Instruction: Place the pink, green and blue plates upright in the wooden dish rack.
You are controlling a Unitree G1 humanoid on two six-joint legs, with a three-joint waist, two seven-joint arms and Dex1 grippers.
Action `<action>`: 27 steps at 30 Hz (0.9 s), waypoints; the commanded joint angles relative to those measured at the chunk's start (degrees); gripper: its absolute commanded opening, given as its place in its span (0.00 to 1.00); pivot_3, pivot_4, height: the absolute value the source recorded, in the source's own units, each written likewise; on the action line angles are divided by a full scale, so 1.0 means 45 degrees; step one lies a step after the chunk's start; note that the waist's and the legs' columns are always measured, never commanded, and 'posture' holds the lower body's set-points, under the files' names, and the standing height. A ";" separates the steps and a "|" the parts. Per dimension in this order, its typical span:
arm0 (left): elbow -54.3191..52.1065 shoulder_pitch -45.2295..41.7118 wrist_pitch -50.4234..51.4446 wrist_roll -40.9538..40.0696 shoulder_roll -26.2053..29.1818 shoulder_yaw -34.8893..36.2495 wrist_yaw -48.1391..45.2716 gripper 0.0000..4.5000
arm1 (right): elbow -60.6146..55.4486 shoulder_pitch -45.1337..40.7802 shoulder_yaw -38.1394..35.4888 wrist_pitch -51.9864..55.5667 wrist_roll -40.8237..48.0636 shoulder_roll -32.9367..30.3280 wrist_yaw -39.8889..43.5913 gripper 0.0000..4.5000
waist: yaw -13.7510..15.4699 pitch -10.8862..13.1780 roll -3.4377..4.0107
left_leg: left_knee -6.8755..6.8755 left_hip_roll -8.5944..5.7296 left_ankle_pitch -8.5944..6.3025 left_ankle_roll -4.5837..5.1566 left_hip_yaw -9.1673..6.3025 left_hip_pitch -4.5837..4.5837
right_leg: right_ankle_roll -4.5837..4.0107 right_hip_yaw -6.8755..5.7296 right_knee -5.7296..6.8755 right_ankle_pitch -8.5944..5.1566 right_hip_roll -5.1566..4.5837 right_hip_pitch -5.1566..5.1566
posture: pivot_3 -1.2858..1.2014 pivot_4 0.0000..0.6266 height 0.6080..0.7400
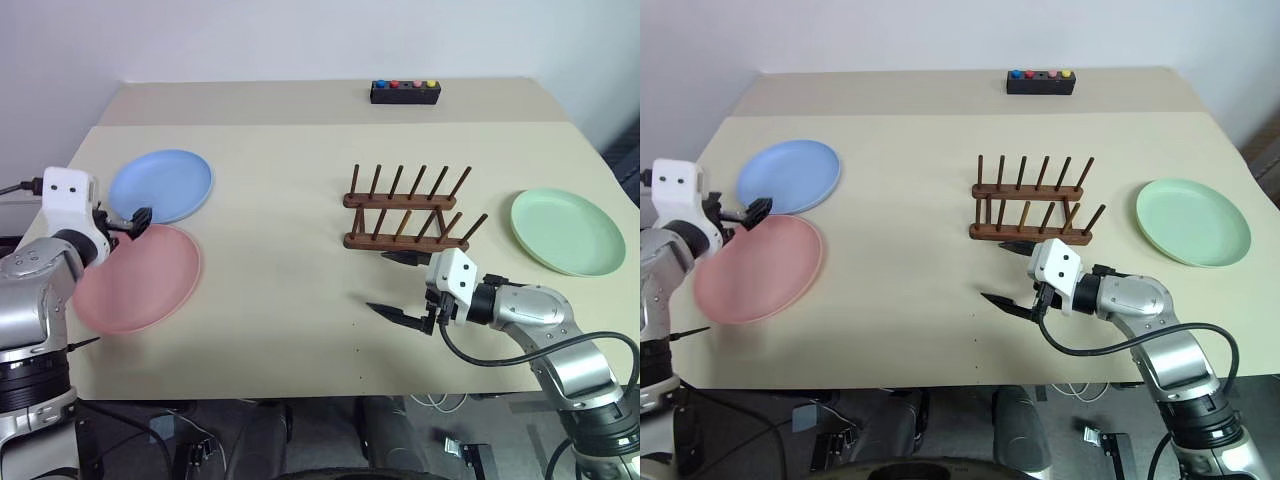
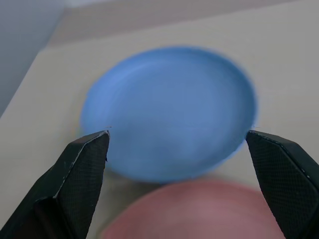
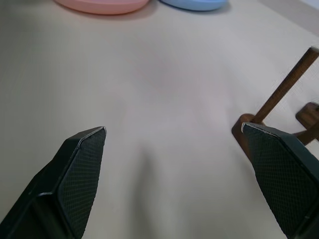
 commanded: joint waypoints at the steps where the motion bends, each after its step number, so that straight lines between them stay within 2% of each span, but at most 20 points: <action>1: 0.0175 0.0253 0.1433 0.0282 0.0544 0.0826 0.0727 0.99 | -0.0021 -0.0272 -0.0121 -0.0345 0.0110 -0.0079 0.0285 0.99 | -0.0001 0.0001 -0.0002 | 0.0000 0.0000 0.0000 0.0000 0.0000 0.0000 | 0.0000 0.0000 0.0000 0.0000 0.0001 -0.0001 | 0.52 0.24 1.00; 4: 0.1151 0.0344 0.2258 0.0470 0.0811 0.1427 0.1319 0.99 | 0.0121 -0.0124 -0.0078 -0.0559 -0.0040 -0.0093 0.0393 0.99 | -0.0030 0.0002 -0.0011 | -0.0004 0.0002 0.0001 -0.0001 0.0001 -0.0007 | -0.0003 0.0000 0.0004 0.0001 0.0001 -0.0016 | 0.52 0.24 1.00; 15: 0.1852 0.0309 0.3942 0.0258 0.0937 0.1233 0.1475 0.99 | -0.0565 0.0257 -0.0476 -0.0192 0.0968 -0.0176 0.0876 0.99 | 0.0014 -0.0004 -0.0028 | -0.0002 0.0002 0.0003 -0.0006 0.0001 -0.0014 | -0.0005 0.0000 0.0009 0.0003 0.0000 -0.0023 | 0.52 0.24 1.00; 18: 0.1616 0.0336 0.4096 0.0163 0.0783 0.1276 0.1520 0.82 | -0.0508 0.0317 -0.0429 -0.0254 0.0843 -0.0159 0.0781 1.00 | 0.0010 -0.0004 -0.0028 | -0.0002 0.0002 0.0003 -0.0006 0.0001 -0.0013 | -0.0006 0.0000 0.0012 0.0004 0.0000 -0.0024 | 0.52 0.24 1.00; 25: 0.0858 0.0243 0.4402 -0.0031 0.0570 0.1358 0.1501 0.03 | -0.0384 0.0347 -0.0326 -0.0319 0.0702 -0.0142 0.0733 1.00 | 0.0030 -0.0006 -0.0025 | -0.0002 0.0002 0.0003 -0.0007 0.0001 -0.0012 | -0.0007 0.0001 0.0014 0.0004 -0.0001 -0.0025 | 0.52 0.24 1.00; 27: 0.0712 0.0232 0.4420 -0.0136 0.0557 0.1389 0.1467 0.01 | -0.0350 0.0287 -0.0303 -0.0318 0.0673 -0.0124 0.0725 1.00 | 0.0053 -0.0009 -0.0028 | 0.0000 0.0002 0.0008 -0.0017 0.0000 -0.0008 | -0.0009 -0.0002 0.0021 0.0005 0.0000 -0.0023 | 0.52 0.24 1.00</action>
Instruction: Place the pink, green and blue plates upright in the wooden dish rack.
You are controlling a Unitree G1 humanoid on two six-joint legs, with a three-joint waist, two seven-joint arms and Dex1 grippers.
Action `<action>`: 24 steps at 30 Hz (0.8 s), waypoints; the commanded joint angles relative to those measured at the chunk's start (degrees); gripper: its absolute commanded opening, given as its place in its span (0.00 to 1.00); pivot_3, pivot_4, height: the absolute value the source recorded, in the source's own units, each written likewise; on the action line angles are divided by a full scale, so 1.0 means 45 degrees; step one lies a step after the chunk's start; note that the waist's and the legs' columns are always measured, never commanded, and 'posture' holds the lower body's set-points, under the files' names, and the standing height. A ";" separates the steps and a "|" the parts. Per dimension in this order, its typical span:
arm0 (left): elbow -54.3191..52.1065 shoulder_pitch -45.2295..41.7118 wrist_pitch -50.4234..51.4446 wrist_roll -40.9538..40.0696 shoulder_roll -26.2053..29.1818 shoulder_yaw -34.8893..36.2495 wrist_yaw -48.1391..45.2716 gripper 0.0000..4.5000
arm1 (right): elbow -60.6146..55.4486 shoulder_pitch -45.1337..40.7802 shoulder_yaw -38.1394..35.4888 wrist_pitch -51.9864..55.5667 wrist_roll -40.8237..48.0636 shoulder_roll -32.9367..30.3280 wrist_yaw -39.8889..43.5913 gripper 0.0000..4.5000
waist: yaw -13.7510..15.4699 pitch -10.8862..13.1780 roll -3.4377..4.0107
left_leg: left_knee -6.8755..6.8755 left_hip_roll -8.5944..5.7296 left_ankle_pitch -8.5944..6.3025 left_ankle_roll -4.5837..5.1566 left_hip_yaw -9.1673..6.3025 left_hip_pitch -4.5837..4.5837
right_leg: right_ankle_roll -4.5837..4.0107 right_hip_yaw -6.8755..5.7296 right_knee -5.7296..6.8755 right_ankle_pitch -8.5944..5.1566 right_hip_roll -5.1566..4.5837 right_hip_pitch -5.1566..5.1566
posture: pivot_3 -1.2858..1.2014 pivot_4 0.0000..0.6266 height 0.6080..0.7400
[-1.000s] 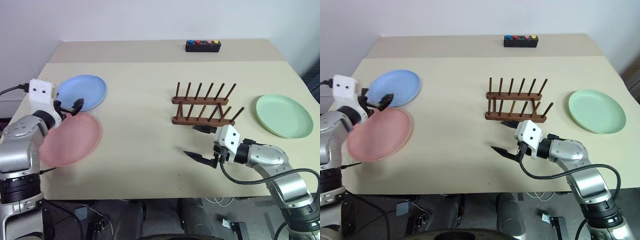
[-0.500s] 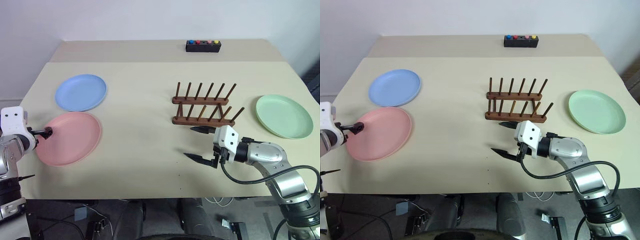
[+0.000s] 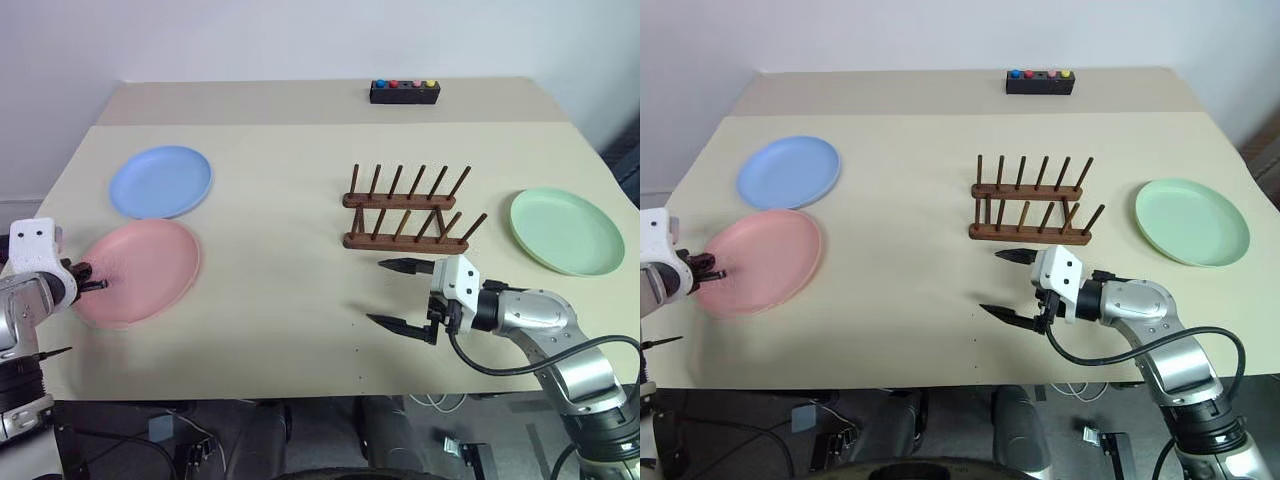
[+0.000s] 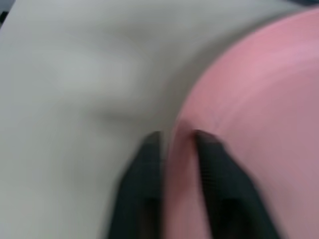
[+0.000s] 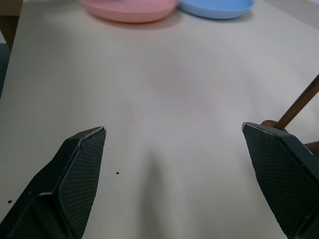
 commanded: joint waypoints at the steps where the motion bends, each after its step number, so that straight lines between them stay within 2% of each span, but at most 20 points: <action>1: -0.0413 0.0022 -0.0069 -0.0195 -0.0032 0.0192 -0.0148 0.01 | -0.0275 -0.0163 -0.0199 -0.0171 0.0029 -0.0037 -0.0048 1.00 | -0.0007 -0.0001 0.0001 | 0.0001 0.0000 0.0001 -0.0001 0.0001 0.0000 | -0.0001 0.0001 -0.0002 0.0002 -0.0001 0.0001 | 0.52 0.24 1.00; 7: -0.0879 0.0511 -0.0538 -0.0866 0.0018 0.0475 -0.1105 0.01 | -0.0325 -0.0207 -0.0227 -0.0164 0.0050 -0.0057 -0.0056 1.00 | -0.0028 0.0000 0.0000 | -0.0003 0.0000 0.0001 -0.0002 0.0001 -0.0002 | -0.0002 0.0002 -0.0006 0.0001 -0.0001 -0.0001 | 0.52 0.24 1.00; 11: -0.2246 0.0772 -0.2913 -0.2094 -0.0680 0.1181 -0.2437 0.01 | -0.0557 -0.0486 -0.0199 -0.0203 -0.0004 -0.0107 -0.0067 1.00 | -0.0031 0.0000 0.0000 | -0.0004 0.0001 0.0001 -0.0003 0.0002 -0.0004 | -0.0005 0.0002 -0.0007 0.0001 -0.0002 -0.0003 | 0.52 0.24 1.00; 14: -0.3088 0.0140 -0.4705 -0.2311 -0.1328 0.0978 -0.2384 0.01 | -0.0657 -0.1006 0.0019 -0.0323 -0.0308 0.0011 -0.0248 1.00 | 0.0063 0.0003 -0.0006 | 0.0008 0.0002 0.0005 -0.0010 0.0003 -0.0015 | -0.0009 0.0000 -0.0012 0.0006 -0.0006 -0.0003 | 0.52 0.24 1.00; 19: -0.3490 -0.1104 -0.6344 -0.2001 -0.2111 -0.0201 -0.1757 0.01 | -0.0433 -0.2306 0.0629 -0.1113 -0.1774 0.0605 -0.1236 1.00 | 0.0014 0.0000 -0.0017 | 0.0005 0.0001 0.0014 -0.0025 0.0002 -0.0018 | -0.0012 -0.0003 -0.0016 0.0012 -0.0004 -0.0005 | 0.52 0.24 1.00; 24: -0.4512 -0.2844 -0.6976 -0.1131 -0.2953 -0.2693 -0.0634 0.01 | 0.0391 -0.4253 0.1655 -0.2944 -0.5159 0.1021 -0.2883 1.00 | 0.0000 0.0003 -0.0020 | 0.0007 -0.0001 0.0015 -0.0027 0.0004 -0.0034 | -0.0009 -0.0002 -0.0015 0.0015 -0.0003 -0.0026 | 0.52 0.24 1.00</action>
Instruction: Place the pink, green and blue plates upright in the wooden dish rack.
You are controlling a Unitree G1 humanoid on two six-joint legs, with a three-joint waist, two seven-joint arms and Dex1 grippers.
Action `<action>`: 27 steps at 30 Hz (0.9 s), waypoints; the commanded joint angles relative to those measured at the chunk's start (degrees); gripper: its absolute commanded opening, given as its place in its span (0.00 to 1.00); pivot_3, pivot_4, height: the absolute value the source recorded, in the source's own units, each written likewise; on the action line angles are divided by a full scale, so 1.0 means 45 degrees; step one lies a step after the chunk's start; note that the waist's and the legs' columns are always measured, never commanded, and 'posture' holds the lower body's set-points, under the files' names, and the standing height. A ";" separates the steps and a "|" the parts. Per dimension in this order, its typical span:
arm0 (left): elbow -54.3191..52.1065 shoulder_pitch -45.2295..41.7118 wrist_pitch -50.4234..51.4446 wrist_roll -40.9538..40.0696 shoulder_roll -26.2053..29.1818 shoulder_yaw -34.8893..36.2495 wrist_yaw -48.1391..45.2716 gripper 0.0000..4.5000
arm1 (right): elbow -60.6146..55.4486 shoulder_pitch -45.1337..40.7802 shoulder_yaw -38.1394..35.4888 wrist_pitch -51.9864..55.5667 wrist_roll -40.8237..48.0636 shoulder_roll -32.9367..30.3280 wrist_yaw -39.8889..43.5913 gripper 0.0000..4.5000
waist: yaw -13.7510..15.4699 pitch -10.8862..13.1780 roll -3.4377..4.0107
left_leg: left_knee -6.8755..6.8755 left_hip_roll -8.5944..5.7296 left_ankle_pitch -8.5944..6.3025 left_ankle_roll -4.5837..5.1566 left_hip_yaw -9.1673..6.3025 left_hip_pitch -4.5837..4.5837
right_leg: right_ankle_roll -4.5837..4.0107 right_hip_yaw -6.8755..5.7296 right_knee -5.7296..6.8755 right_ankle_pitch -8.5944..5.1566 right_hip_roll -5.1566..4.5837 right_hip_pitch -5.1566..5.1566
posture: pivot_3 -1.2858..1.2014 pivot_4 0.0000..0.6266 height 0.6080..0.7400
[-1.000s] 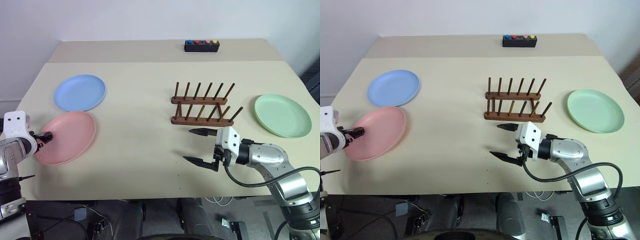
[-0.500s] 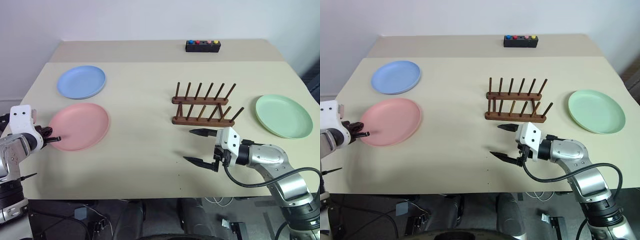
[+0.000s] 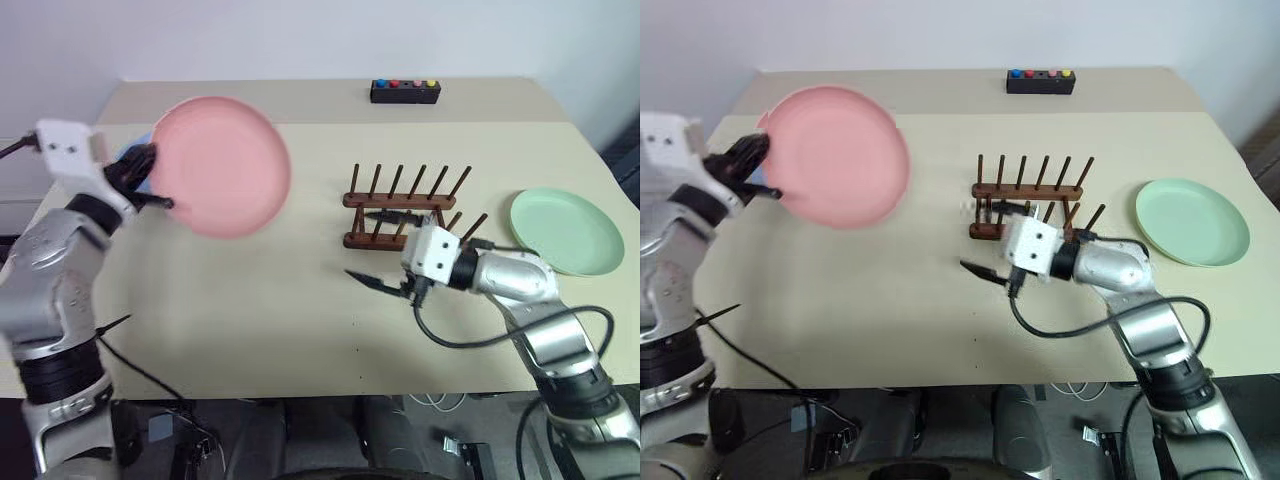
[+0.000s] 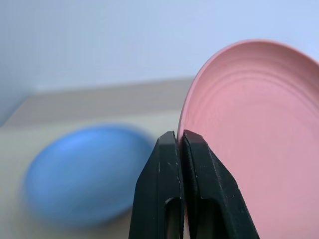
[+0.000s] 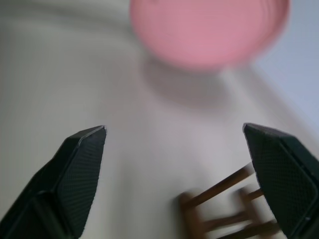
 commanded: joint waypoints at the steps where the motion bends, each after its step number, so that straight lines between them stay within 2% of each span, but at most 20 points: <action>1: -0.0953 -0.1024 -0.0576 0.0912 -0.0215 -0.1345 0.0957 0.01 | 0.0263 -0.0885 0.0466 -0.1278 -0.2068 0.0157 -0.1128 1.00 | 0.0004 0.0000 0.0000 | -0.0004 0.0000 0.0000 -0.0001 -0.0001 -0.0003 | 0.0000 0.0000 -0.0003 0.0000 0.0001 -0.0002 | 0.52 0.24 1.00; 5: -0.1291 -0.2282 -0.0740 0.2255 -0.1434 -0.3425 0.2430 0.01 | 0.1053 -0.2030 0.0931 -0.2201 -0.4640 0.0573 -0.3047 1.00 | 0.0016 0.0000 0.0000 | -0.0008 -0.0003 0.0000 0.0000 0.0000 -0.0005 | 0.0000 0.0001 -0.0002 0.0001 0.0000 -0.0007 | 0.52 0.24 1.00; 8: -0.1544 -0.2566 -0.0622 0.2597 -0.2085 -0.4045 0.2849 0.01 | 0.1218 -0.2195 0.1117 -0.2700 -0.5506 0.0631 -0.3493 1.00 | -0.0004 0.0000 0.0000 | -0.0013 -0.0004 0.0000 0.0000 -0.0001 -0.0009 | 0.0000 0.0001 0.0000 0.0001 0.0001 -0.0015 | 0.52 0.24 1.00; 12: -0.1789 -0.2761 -0.0207 0.2692 -0.2810 -0.4526 0.3180 0.01 | 0.1653 -0.2338 0.1405 -0.3188 -0.6377 0.0714 -0.3906 1.00 | -0.0051 0.0000 0.0000 | -0.0019 -0.0004 0.0000 0.0000 -0.0001 -0.0009 | -0.0001 0.0002 0.0004 0.0001 0.0002 -0.0023 | 0.52 0.24 1.00; 20: -0.1994 -0.3010 0.0085 0.2382 -0.3259 -0.4329 0.3175 0.01 | 0.2259 -0.2501 0.1764 -0.3597 -0.7134 0.0913 -0.4062 1.00 | -0.0033 0.0001 0.0001 | -0.0012 -0.0004 0.0001 0.0000 -0.0001 -0.0010 | -0.0001 0.0002 0.0007 0.0000 0.0003 -0.0020 | 0.52 0.24 1.00; 23: -0.2021 -0.3022 0.0156 0.2286 -0.3325 -0.4247 0.3156 0.00 | 0.2444 -0.2522 0.1818 -0.3666 -0.7381 0.0906 -0.4093 0.82 | -0.0030 0.0001 0.0001 | -0.0013 -0.0004 0.0001 0.0000 -0.0001 -0.0009 | -0.0001 0.0002 0.0007 0.0001 0.0002 -0.0019 | 0.52 0.24 1.00; 27: -0.2107 -0.3025 0.0314 0.2110 -0.3376 -0.4169 0.3096 0.00 | 0.2622 -0.2546 0.1780 -0.3734 -0.7765 0.0879 -0.4272 0.39 | -0.0034 0.0001 0.0001 | -0.0012 -0.0004 0.0001 0.0000 -0.0001 -0.0009 | -0.0001 0.0002 0.0008 0.0000 0.0002 -0.0019 | 0.52 0.24 1.00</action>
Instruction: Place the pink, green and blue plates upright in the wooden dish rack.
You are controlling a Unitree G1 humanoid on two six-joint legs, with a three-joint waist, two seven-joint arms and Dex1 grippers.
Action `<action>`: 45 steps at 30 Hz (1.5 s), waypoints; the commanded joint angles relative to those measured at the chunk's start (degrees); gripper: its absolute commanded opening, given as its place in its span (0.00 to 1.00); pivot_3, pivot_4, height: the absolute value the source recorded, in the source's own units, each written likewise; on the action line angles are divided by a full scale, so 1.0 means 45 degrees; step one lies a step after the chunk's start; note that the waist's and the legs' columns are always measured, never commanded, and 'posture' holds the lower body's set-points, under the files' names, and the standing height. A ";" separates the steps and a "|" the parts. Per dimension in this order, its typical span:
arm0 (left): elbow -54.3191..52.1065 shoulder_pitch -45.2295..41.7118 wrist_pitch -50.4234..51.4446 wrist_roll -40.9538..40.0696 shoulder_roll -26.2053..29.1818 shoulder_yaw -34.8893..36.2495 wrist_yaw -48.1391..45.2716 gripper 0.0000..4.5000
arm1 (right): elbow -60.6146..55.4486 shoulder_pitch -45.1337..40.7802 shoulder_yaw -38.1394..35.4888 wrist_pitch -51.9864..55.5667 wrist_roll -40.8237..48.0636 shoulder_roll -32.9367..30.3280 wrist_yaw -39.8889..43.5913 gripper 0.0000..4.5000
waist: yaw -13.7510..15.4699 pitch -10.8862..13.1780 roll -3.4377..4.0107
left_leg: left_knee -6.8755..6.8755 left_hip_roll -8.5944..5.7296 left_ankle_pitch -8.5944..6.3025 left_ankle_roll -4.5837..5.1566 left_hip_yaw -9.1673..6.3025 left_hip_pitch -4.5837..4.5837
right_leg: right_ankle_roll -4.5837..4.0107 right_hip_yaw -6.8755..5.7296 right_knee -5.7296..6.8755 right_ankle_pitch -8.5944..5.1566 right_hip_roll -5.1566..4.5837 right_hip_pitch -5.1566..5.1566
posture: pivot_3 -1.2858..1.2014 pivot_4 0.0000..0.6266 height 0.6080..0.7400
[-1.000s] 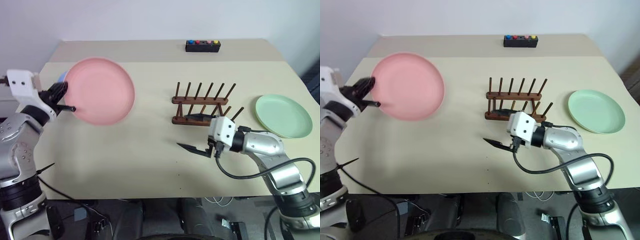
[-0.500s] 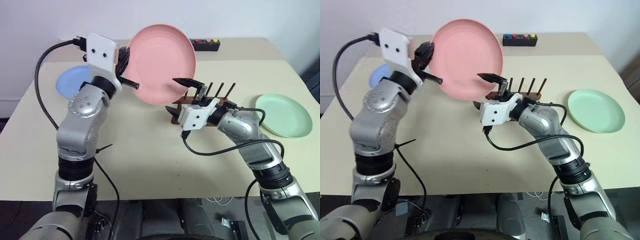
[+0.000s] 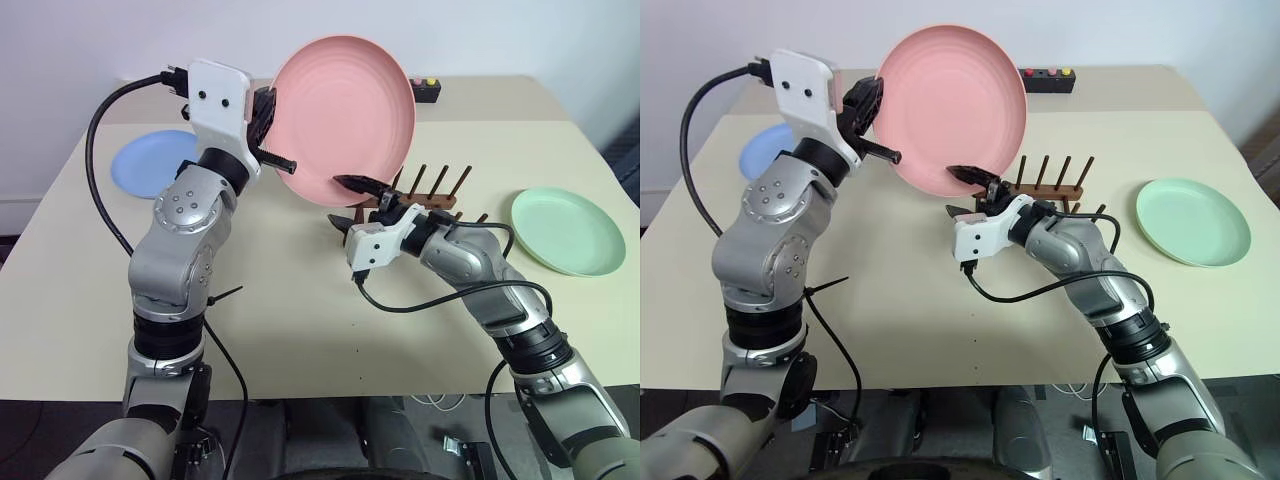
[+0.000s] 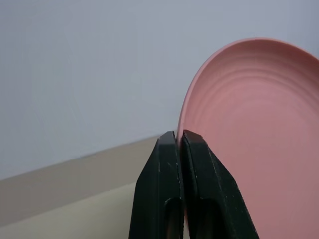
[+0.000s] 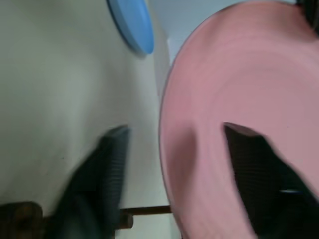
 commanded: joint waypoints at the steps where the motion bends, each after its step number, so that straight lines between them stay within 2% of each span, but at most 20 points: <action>1: -0.0667 -0.0296 -0.0004 -0.0225 -0.0061 0.0313 -0.0072 0.00 | -0.0123 -0.0302 -0.0151 -0.0218 -0.0312 0.0003 -0.0351 0.27 | -0.0004 0.0000 0.0000 | 0.0000 0.0000 0.0000 0.0000 0.0000 0.0000 | 0.0000 0.0000 0.0000 0.0000 0.0000 0.0000 | 0.52 0.24 1.00; 3: -0.0691 -0.0311 0.0038 -0.0292 -0.0079 0.0291 -0.0086 0.00 | -0.0063 -0.0331 -0.0180 -0.0231 -0.0442 0.0005 -0.0442 0.05 | -0.0004 0.0000 0.0000 | 0.0000 0.0000 0.0000 -0.0001 0.0000 0.0000 | 0.0000 0.0000 0.0000 0.0000 0.0000 -0.0001 | 0.52 0.24 1.00; 4: -0.0693 -0.0309 0.0046 -0.0307 -0.0096 0.0268 -0.0102 0.00 | -0.0035 -0.0349 -0.0188 -0.0249 -0.0498 0.0005 -0.0479 0.02 | -0.0012 0.0000 0.0000 | 0.0000 0.0000 0.0000 -0.0001 0.0000 0.0000 | 0.0000 0.0001 0.0000 0.0000 0.0000 0.0000 | 0.52 0.24 1.00; 12: -0.0765 -0.0350 0.0271 -0.0665 -0.0534 0.0396 -0.0057 0.00 | 0.0026 -0.0336 -0.0259 -0.0460 -0.0745 -0.0033 -0.0587 0.02 | -0.0001 0.0000 0.0000 | 0.0001 0.0000 0.0001 -0.0001 0.0000 0.0000 | 0.0000 0.0001 0.0000 0.0000 0.0001 0.0001 | 0.52 0.24 1.00; 15: -0.0971 -0.0388 0.0003 -0.1558 -0.1072 0.1141 -0.0121 0.20 | -0.0025 -0.0322 -0.0335 -0.0538 -0.0803 -0.0122 -0.0620 0.00 | 0.0003 0.0000 0.0000 | 0.0001 0.0000 0.0001 -0.0002 0.0000 0.0000 | 0.0000 0.0001 0.0000 0.0000 0.0000 0.0001 | 0.52 0.24 1.00; 17: -0.1059 -0.0625 -0.0504 -0.2512 -0.1647 0.2175 0.0090 0.39 | -0.0038 -0.0352 -0.0431 -0.0653 -0.0860 -0.0240 -0.0682 0.00 | 0.0008 0.0002 -0.0003 | 0.0003 0.0000 0.0001 -0.0002 0.0000 -0.0002 | 0.0000 0.0000 -0.0002 0.0000 0.0000 0.0001 | 0.52 0.24 1.00; 18: -0.1019 -0.0775 -0.0697 -0.2793 -0.1806 0.2610 0.0271 0.53 | -0.0039 -0.0372 -0.0473 -0.0703 -0.0883 -0.0281 -0.0723 0.00 | 0.0011 0.0002 -0.0004 | 0.0002 0.0000 0.0001 -0.0002 0.0000 -0.0002 | 0.0000 0.0000 -0.0001 0.0000 0.0000 0.0001 | 0.52 0.24 1.00; 22: -0.0621 -0.1340 -0.1318 -0.3489 -0.2026 0.3887 0.1070 0.99 | -0.0018 -0.0484 -0.0607 -0.0832 -0.0913 -0.0423 -0.0915 0.00 | -0.0018 0.0002 -0.0003 | 0.0002 0.0000 0.0002 -0.0003 0.0000 0.0002 | -0.0001 0.0001 -0.0001 0.0000 0.0001 0.0000 | 0.52 0.24 1.00; 25: -0.0263 -0.1498 -0.1797 -0.3675 -0.1499 0.4632 0.1228 0.99 | -0.0082 -0.0730 -0.0981 -0.1093 -0.0953 -0.0685 -0.1259 0.00 | -0.0005 0.0002 -0.0003 | 0.0002 0.0000 0.0002 -0.0003 0.0000 0.0000 | -0.0001 0.0001 -0.0003 0.0000 0.0001 0.0001 | 0.52 0.24 1.00; 27: -0.0019 -0.1226 -0.1946 -0.3396 -0.0924 0.4600 0.1022 0.99 | -0.0181 -0.0852 -0.1313 -0.1242 -0.0703 -0.0938 -0.1292 0.00 | 0.0001 0.0003 -0.0005 | 0.0003 0.0000 0.0002 -0.0004 0.0001 0.0000 | -0.0001 0.0000 -0.0003 0.0000 0.0001 0.0002 | 0.52 0.24 1.00; 31: 0.0600 -0.0294 -0.2233 -0.2691 0.0278 0.4172 0.0440 0.99 | -0.0606 -0.0819 -0.2548 -0.0914 0.1119 -0.1161 -0.0870 0.00 | 0.0027 0.0003 -0.0006 | 0.0003 -0.0002 0.0002 -0.0004 0.0000 0.0000 | -0.0001 0.0001 -0.0006 0.0000 0.0001 0.0010 | 0.52 0.24 1.00; 34: 0.1072 0.1736 -0.2630 -0.1681 0.1408 0.2910 -0.0892 0.99 | -0.1753 -0.0300 -0.4428 0.1393 0.5512 -0.0914 0.0618 0.00 | -0.0005 0.0002 0.0003 | -0.0005 -0.0001 0.0002 -0.0002 0.0000 0.0002 | -0.0001 0.0003 -0.0007 0.0001 0.0000 0.0013 | 0.52 0.24 1.00; 36: 0.1194 0.2415 -0.2948 -0.1404 0.1701 0.2429 -0.1283 0.99 | -0.2222 -0.0130 -0.5072 0.2456 0.6960 -0.0855 0.1019 0.00 | -0.0002 0.0002 0.0003 | -0.0009 0.0000 0.0000 0.0000 -0.0002 0.0005 | -0.0002 0.0004 -0.0003 0.0001 0.0000 0.0014 | 0.52 0.24 1.00; 40: 0.1532 0.4456 -0.3786 -0.0654 0.2269 0.0944 -0.2768 0.99 | -0.3285 0.0835 -0.7522 0.6052 1.1930 -0.1231 0.2192 0.00 | 0.0034 0.0003 0.0001 | -0.0001 0.0002 0.0000 0.0003 -0.0010 0.0003 | -0.0009 -0.0001 0.0000 0.0003 0.0001 0.0020 | 0.52 0.24 1.00; 45: 0.1599 0.5795 -0.4134 -0.0990 0.2458 0.0273 -0.4404 0.99 | -0.3999 0.2112 -0.9282 0.8852 1.5840 -0.1603 0.2567 0.00 | 0.0041 0.0005 0.0013 | -0.0006 0.0004 -0.0003 0.0008 -0.0009 0.0006 | -0.0013 0.0000 0.0000 0.0000 0.0002 0.0020 | 0.52 0.24 1.00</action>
